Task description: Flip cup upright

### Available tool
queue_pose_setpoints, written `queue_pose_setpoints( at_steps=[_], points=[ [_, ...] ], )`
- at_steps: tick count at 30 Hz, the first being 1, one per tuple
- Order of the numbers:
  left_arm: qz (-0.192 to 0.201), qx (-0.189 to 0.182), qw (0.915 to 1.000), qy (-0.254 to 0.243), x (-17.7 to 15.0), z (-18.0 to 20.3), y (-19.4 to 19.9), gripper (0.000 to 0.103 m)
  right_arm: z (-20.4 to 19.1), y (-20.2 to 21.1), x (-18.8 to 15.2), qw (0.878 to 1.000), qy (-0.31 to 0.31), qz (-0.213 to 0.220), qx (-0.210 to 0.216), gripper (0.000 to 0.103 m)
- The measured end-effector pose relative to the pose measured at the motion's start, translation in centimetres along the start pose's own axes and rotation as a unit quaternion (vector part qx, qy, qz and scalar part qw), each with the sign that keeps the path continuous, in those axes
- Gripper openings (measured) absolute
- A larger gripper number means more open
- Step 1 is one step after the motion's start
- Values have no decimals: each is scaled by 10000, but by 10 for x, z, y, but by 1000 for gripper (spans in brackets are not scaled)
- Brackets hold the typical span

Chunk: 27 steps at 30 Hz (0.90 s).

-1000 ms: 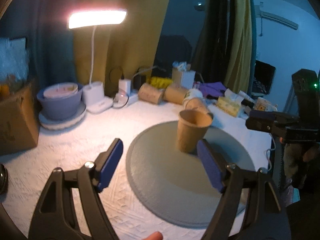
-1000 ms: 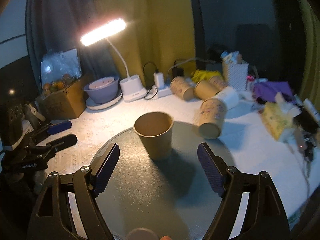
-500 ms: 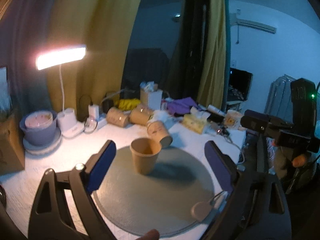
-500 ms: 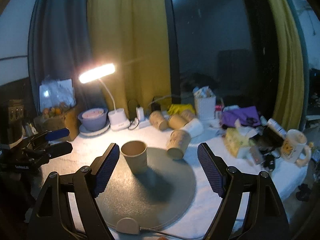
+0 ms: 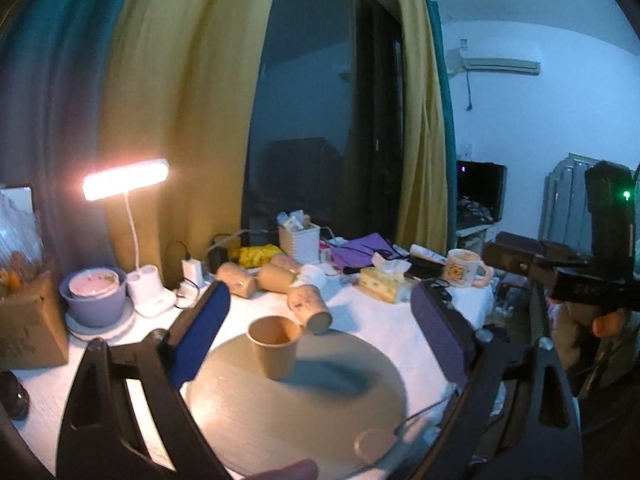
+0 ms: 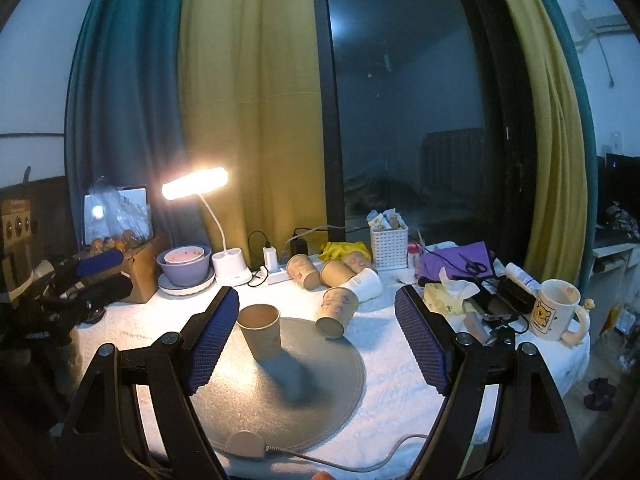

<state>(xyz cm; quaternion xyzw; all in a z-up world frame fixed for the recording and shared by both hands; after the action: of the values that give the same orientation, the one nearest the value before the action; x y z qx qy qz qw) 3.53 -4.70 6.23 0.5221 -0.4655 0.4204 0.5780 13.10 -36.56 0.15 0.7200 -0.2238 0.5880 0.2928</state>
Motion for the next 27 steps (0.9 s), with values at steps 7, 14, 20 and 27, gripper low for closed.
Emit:
queue_pose_setpoints(
  at_steps=[7,14,20,27],
  points=[
    [39,-113,9999,107,-5,4,4,93,2,-2,-3,10000,-27,-47,8,83],
    [-42,-170,9998,100,-11,6,4,93,-1,-6,-6,9999,-13,-116,39,83],
    [-29,-173,9998,123,-11,7,7,93,-3,-8,-7,9999,-10,-141,44,83],
    [-32,-225,9996,152,-12,7,6,93,-3,-10,-9,9999,-24,-158,39,83]
  ],
)
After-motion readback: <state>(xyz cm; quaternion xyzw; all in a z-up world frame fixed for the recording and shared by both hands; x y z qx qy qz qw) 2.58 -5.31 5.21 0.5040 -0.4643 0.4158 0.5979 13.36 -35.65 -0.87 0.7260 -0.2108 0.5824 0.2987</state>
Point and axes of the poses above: each gripper's, at about its wrist camera, not at the fingertips, and y roughly against the way its jaws point, z to its right, x to its top, the point moved 5 cm from there along -y, roughly the way its jaws point, and after that the axes turned 7 degrees about x, right-handed, at the moved point
